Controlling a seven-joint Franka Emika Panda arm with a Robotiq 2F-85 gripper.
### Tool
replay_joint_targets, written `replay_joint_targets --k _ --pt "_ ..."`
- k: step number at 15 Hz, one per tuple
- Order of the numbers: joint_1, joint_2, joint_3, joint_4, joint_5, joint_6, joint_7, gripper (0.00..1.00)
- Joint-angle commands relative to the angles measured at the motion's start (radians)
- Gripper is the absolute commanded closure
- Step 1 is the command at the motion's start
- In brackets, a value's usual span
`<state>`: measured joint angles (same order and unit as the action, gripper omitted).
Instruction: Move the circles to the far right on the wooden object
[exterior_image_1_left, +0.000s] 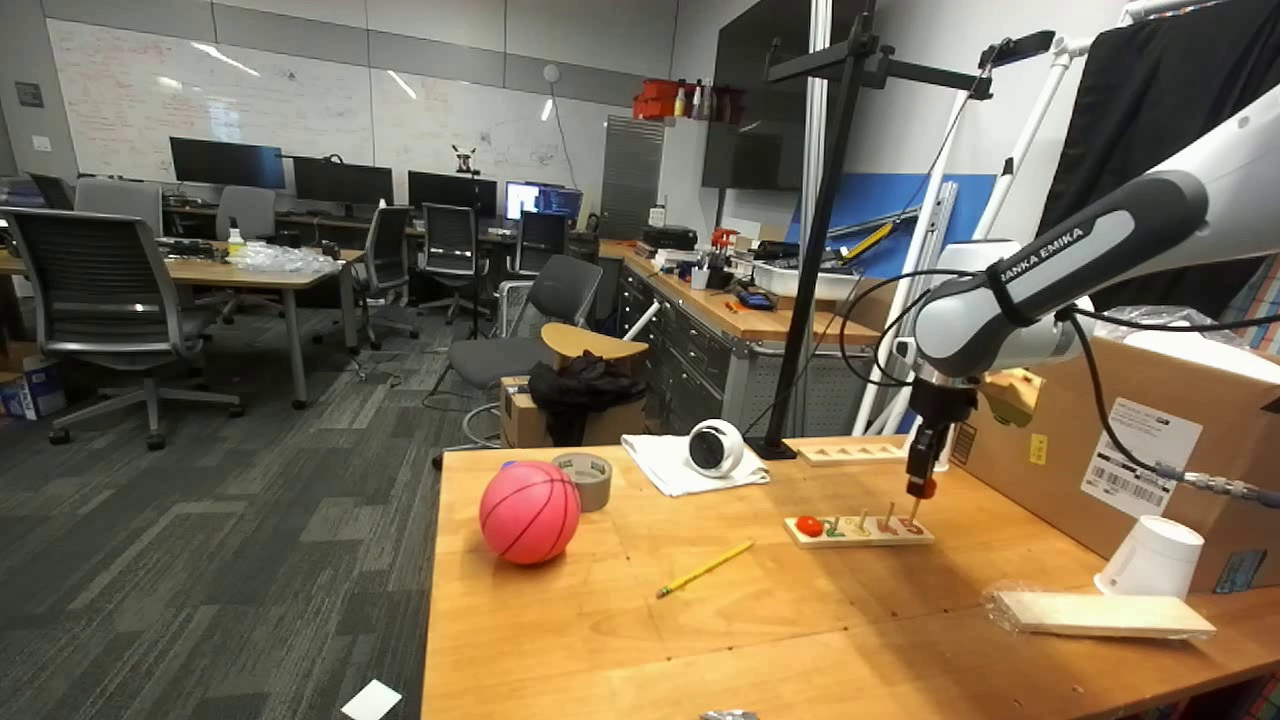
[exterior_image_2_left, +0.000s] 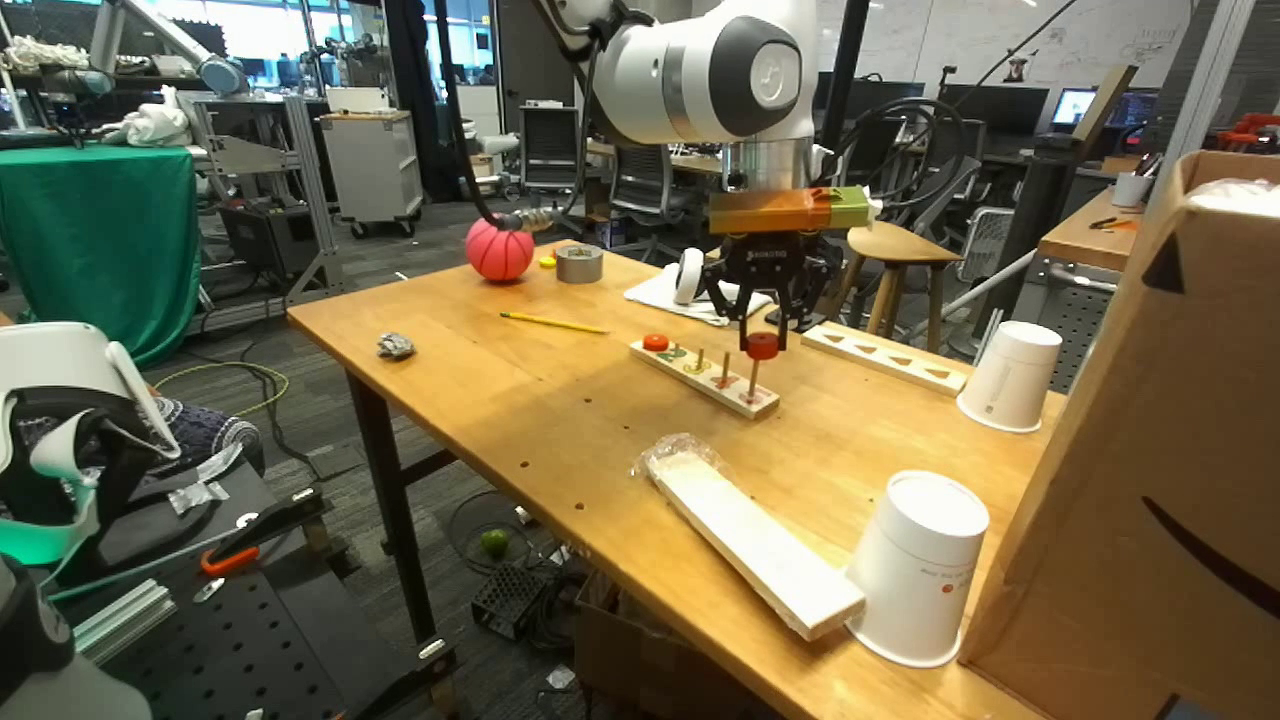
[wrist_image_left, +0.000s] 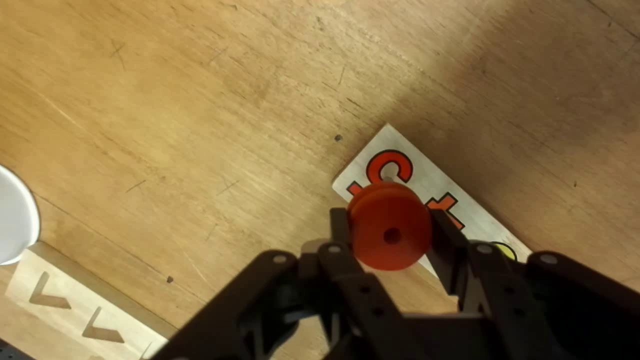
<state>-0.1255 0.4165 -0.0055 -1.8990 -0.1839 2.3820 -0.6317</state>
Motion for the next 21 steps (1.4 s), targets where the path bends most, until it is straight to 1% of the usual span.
replay_joint_targets --k 1,21 --pt "-0.002 -0.022 -0.005 -0.018 -0.009 -0.007 0.021 0.79" --pt "-0.012 0.001 0.016 -0.037 0.029 0.0 0.013 0.79"
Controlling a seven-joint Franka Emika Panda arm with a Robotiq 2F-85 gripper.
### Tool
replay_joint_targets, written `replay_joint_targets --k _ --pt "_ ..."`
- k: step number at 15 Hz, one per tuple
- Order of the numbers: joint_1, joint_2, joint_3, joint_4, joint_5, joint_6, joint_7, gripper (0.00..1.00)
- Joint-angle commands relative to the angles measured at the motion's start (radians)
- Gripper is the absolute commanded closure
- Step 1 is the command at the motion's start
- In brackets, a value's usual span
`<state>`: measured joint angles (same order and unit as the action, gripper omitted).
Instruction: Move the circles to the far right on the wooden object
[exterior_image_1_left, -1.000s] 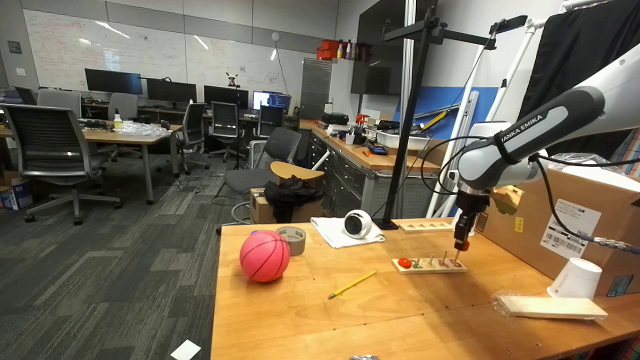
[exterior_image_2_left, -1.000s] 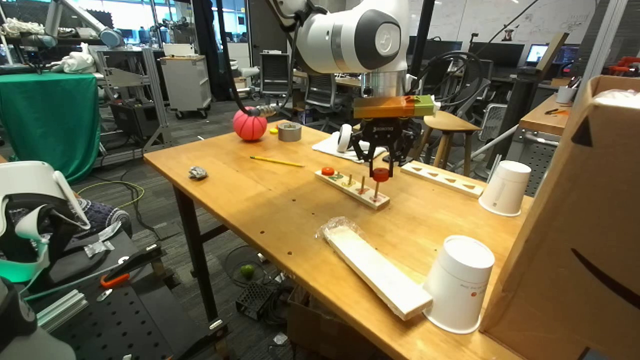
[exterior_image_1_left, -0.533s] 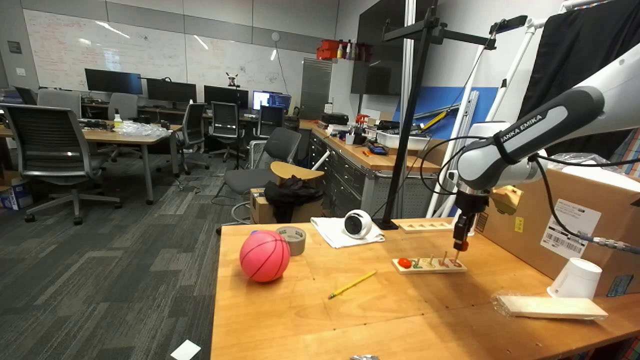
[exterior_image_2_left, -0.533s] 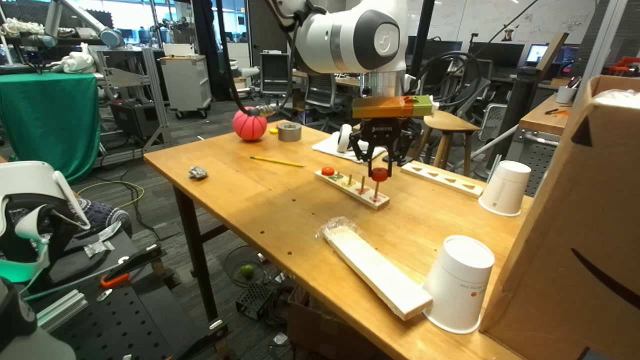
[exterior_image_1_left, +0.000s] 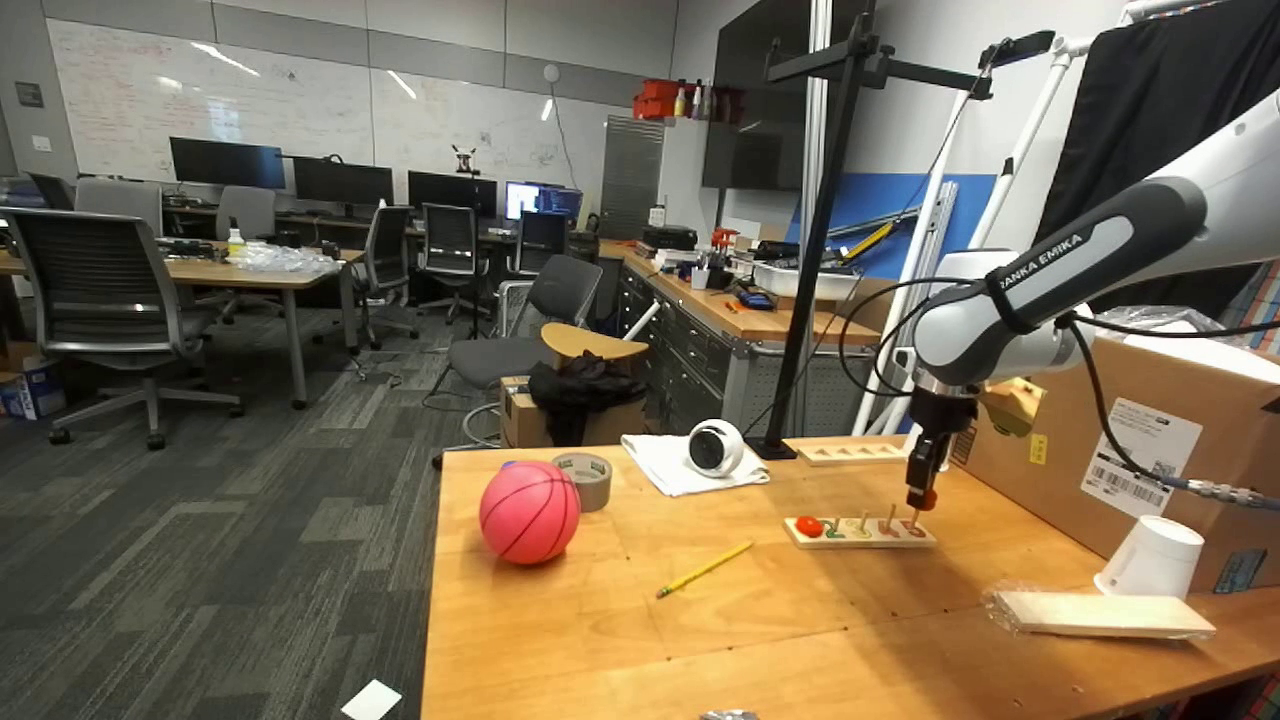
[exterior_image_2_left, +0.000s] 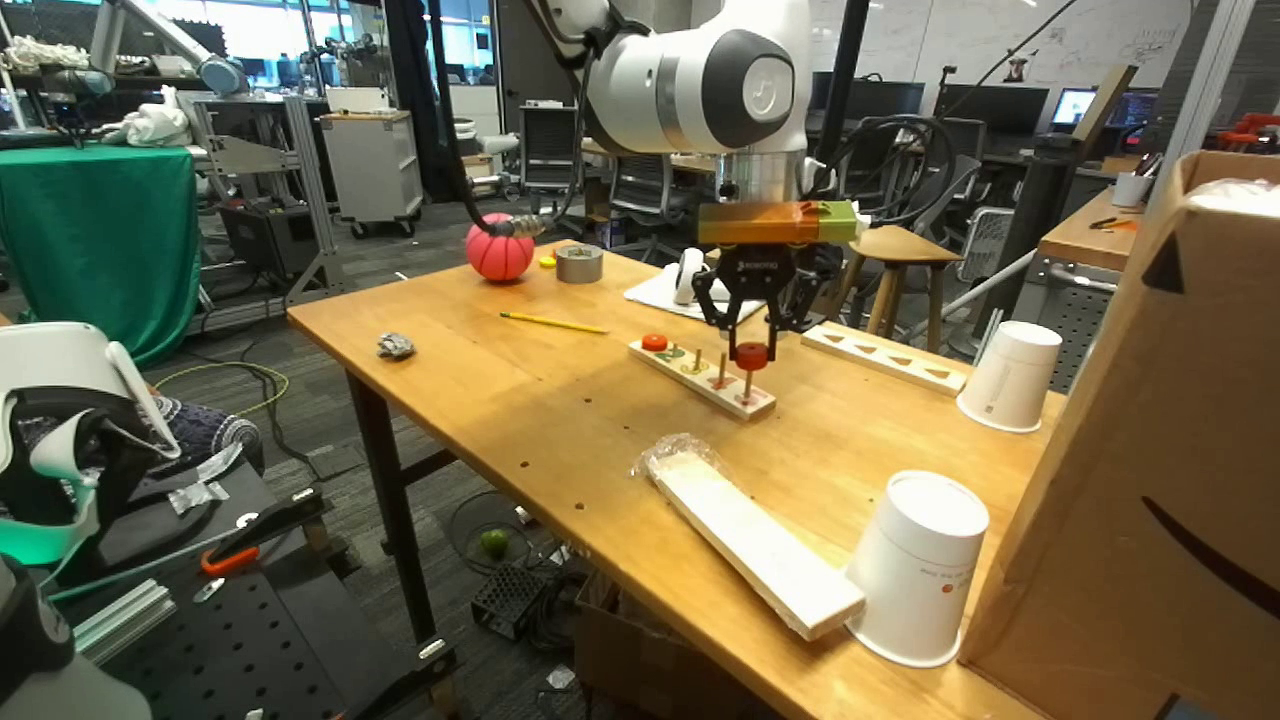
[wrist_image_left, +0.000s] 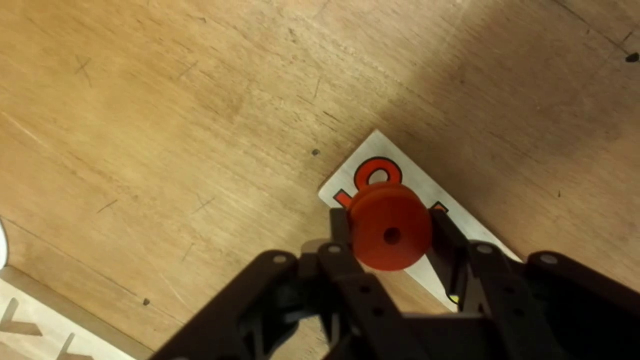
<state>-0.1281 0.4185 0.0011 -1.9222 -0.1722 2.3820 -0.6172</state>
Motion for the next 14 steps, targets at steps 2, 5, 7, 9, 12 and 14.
replay_joint_targets --k 2,5,7,9,12,14 --pt "-0.011 0.0 0.011 -0.014 0.021 0.001 -0.004 0.79" --pt "-0.009 0.0 0.012 -0.013 0.022 0.001 -0.003 0.52" --pt "-0.009 0.0 0.016 -0.014 0.031 -0.002 -0.002 0.27" --pt "-0.007 0.0 0.02 -0.019 0.035 -0.003 -0.001 0.12" --pt "-0.004 -0.005 0.026 -0.023 0.039 -0.003 -0.001 0.0" --pt "-0.002 -0.011 0.033 -0.024 0.045 0.001 0.001 0.0"
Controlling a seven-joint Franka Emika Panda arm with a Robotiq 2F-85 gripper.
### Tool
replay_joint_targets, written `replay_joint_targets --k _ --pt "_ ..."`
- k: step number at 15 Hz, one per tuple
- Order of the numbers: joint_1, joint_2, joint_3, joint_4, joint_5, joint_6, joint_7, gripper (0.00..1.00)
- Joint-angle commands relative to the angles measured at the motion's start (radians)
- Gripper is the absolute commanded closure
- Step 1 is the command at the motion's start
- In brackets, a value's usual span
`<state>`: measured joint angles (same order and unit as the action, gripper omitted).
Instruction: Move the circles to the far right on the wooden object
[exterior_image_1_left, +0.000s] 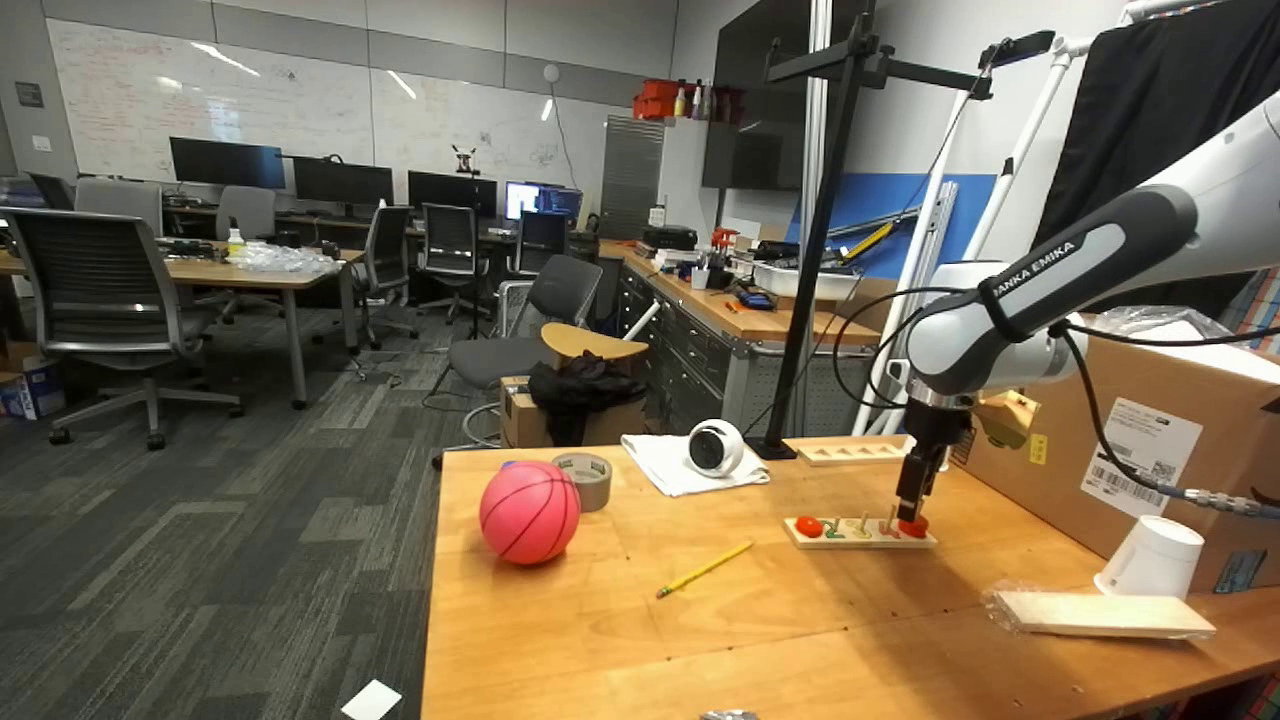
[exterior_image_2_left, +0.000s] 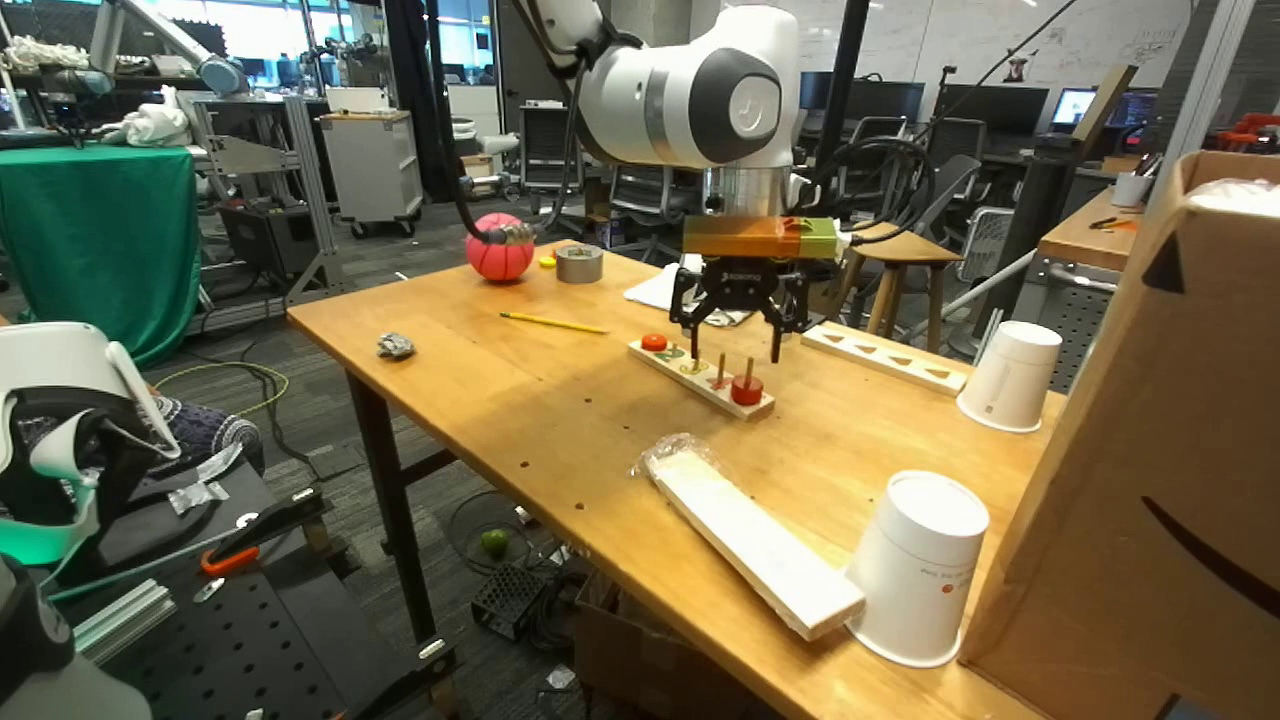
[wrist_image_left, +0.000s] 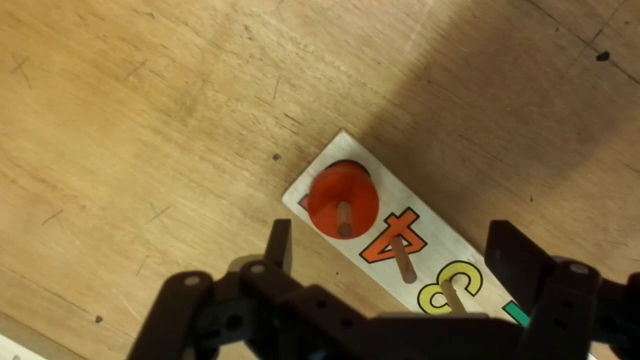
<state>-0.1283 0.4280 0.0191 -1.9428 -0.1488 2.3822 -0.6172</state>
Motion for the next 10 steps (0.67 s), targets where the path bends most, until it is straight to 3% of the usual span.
replay_joint_targets --k 1,10 --pt "0.001 -0.027 0.023 -0.007 0.026 0.008 -0.001 0.0" --pt "0.057 -0.026 0.115 0.009 0.038 0.083 -0.025 0.0"
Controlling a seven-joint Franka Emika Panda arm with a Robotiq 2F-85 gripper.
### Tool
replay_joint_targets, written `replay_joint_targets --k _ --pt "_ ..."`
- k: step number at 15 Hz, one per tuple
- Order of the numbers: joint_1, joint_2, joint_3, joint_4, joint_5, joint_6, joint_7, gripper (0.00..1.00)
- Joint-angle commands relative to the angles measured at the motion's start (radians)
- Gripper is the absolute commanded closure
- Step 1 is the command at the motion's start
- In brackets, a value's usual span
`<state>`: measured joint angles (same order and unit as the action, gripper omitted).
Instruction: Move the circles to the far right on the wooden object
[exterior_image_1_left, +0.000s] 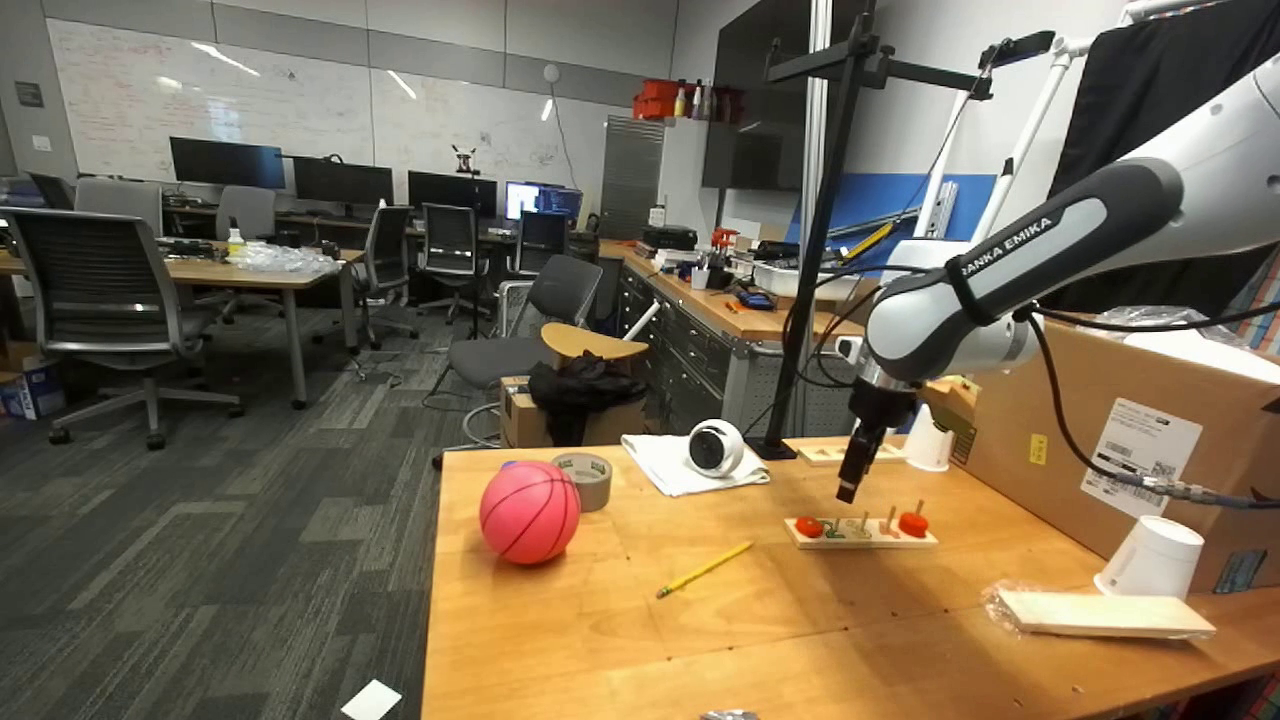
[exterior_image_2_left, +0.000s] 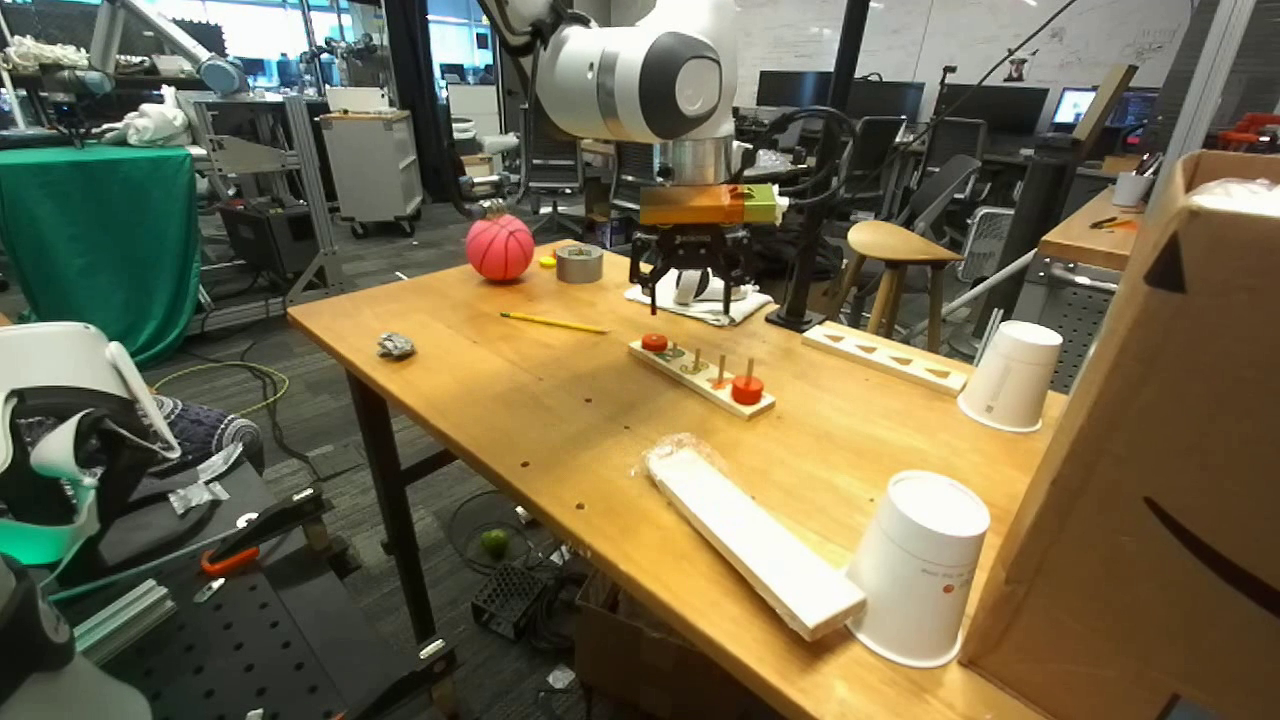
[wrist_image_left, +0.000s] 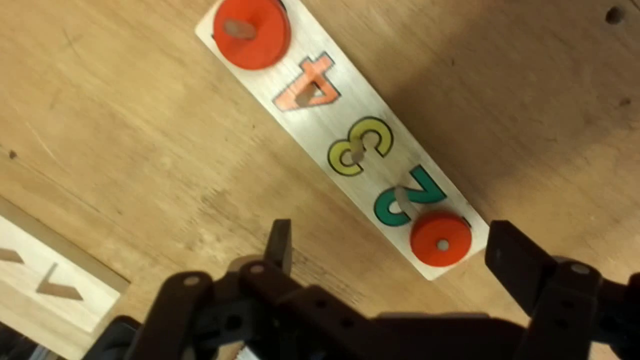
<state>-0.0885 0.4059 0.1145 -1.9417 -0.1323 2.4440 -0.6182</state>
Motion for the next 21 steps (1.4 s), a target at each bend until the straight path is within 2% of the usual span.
replay_joint_targets --k 1,7,21 --pt "0.023 0.004 0.026 0.017 0.022 0.015 -0.025 0.0" --pt "0.041 0.068 0.047 0.068 0.026 -0.011 -0.033 0.0" --pt "0.037 0.175 0.045 0.149 0.013 -0.037 -0.051 0.01"
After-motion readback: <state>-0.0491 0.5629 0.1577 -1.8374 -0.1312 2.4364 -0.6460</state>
